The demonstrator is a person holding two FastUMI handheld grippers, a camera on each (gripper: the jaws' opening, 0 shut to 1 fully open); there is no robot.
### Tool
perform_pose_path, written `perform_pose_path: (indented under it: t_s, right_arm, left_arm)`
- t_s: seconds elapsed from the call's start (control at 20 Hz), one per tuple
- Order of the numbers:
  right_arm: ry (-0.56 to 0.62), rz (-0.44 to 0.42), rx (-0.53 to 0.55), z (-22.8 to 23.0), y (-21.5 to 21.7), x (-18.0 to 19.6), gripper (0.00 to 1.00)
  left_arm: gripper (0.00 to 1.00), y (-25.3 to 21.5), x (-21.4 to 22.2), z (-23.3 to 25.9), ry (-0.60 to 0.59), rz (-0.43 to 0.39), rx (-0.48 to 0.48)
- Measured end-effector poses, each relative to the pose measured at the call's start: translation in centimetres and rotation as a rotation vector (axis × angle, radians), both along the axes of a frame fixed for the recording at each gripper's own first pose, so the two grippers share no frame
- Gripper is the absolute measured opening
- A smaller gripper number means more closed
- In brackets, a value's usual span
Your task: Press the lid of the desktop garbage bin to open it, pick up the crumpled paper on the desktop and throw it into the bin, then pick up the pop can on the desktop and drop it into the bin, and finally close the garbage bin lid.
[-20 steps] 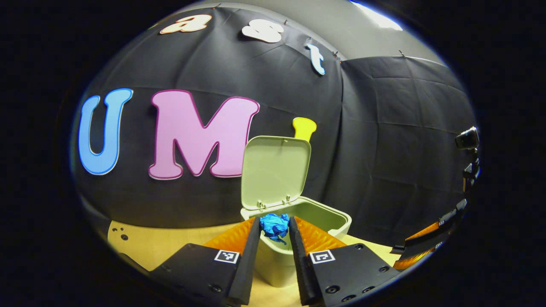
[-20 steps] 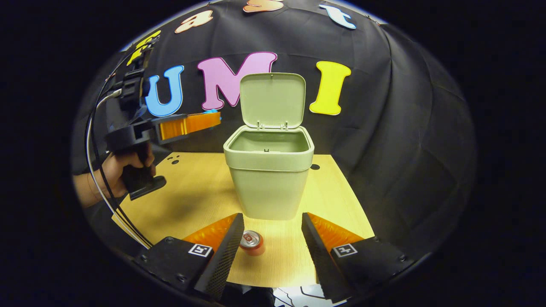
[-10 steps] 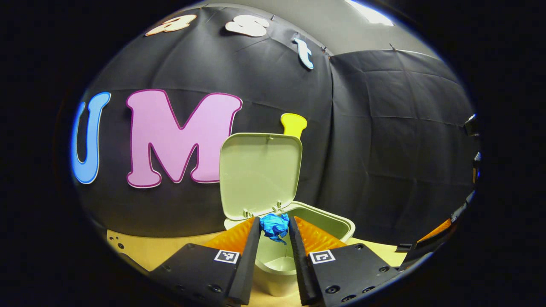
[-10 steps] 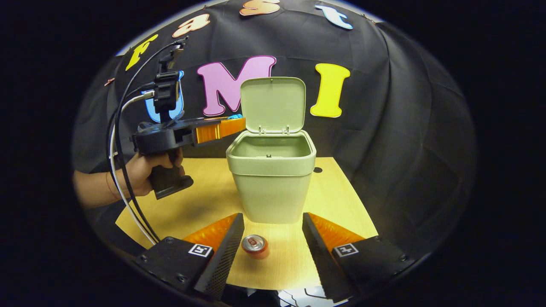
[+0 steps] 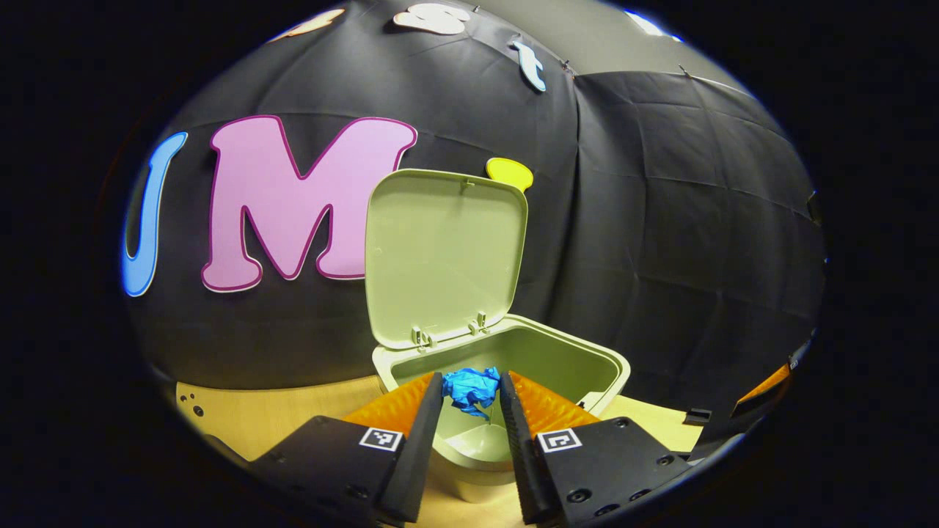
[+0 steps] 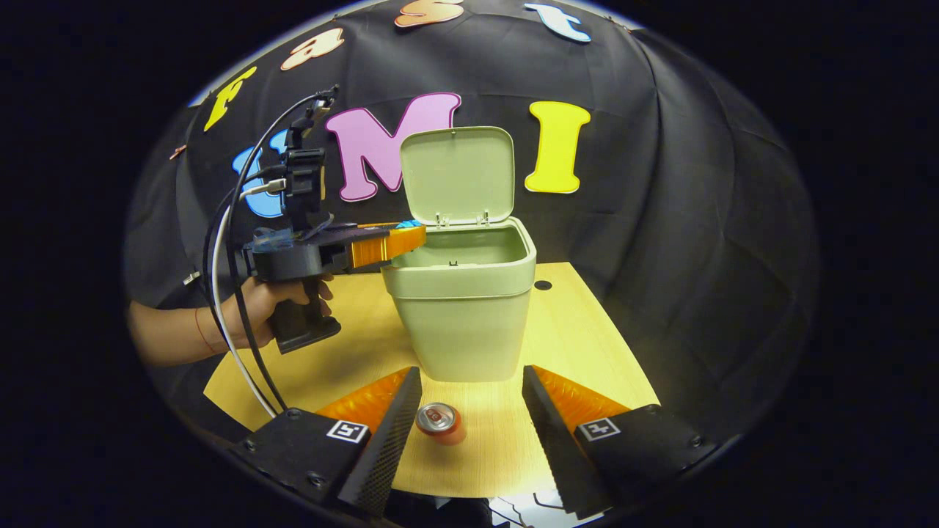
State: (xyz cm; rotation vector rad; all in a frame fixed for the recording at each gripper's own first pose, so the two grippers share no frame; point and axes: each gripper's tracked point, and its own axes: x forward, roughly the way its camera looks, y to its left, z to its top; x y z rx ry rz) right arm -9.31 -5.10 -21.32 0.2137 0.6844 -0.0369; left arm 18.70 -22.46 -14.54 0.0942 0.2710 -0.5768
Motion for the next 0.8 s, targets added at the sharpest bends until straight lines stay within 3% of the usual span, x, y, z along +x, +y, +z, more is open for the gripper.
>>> perform_pose_path:
  t_s: [0.45, 0.8]
  right_arm:
    - [0.017, 0.020, 0.008, -0.6, 0.4, -0.2, 0.92]
    - [0.062, 0.103, 0.054, -2.4, 2.9, -0.8, 0.94]
  left_arm:
    - [0.72, 0.7, -0.5, 0.6, -0.021, 0.017, 0.018]
    - [0.75, 4.2, -3.0, 1.9, -0.031, 0.086, 0.007]
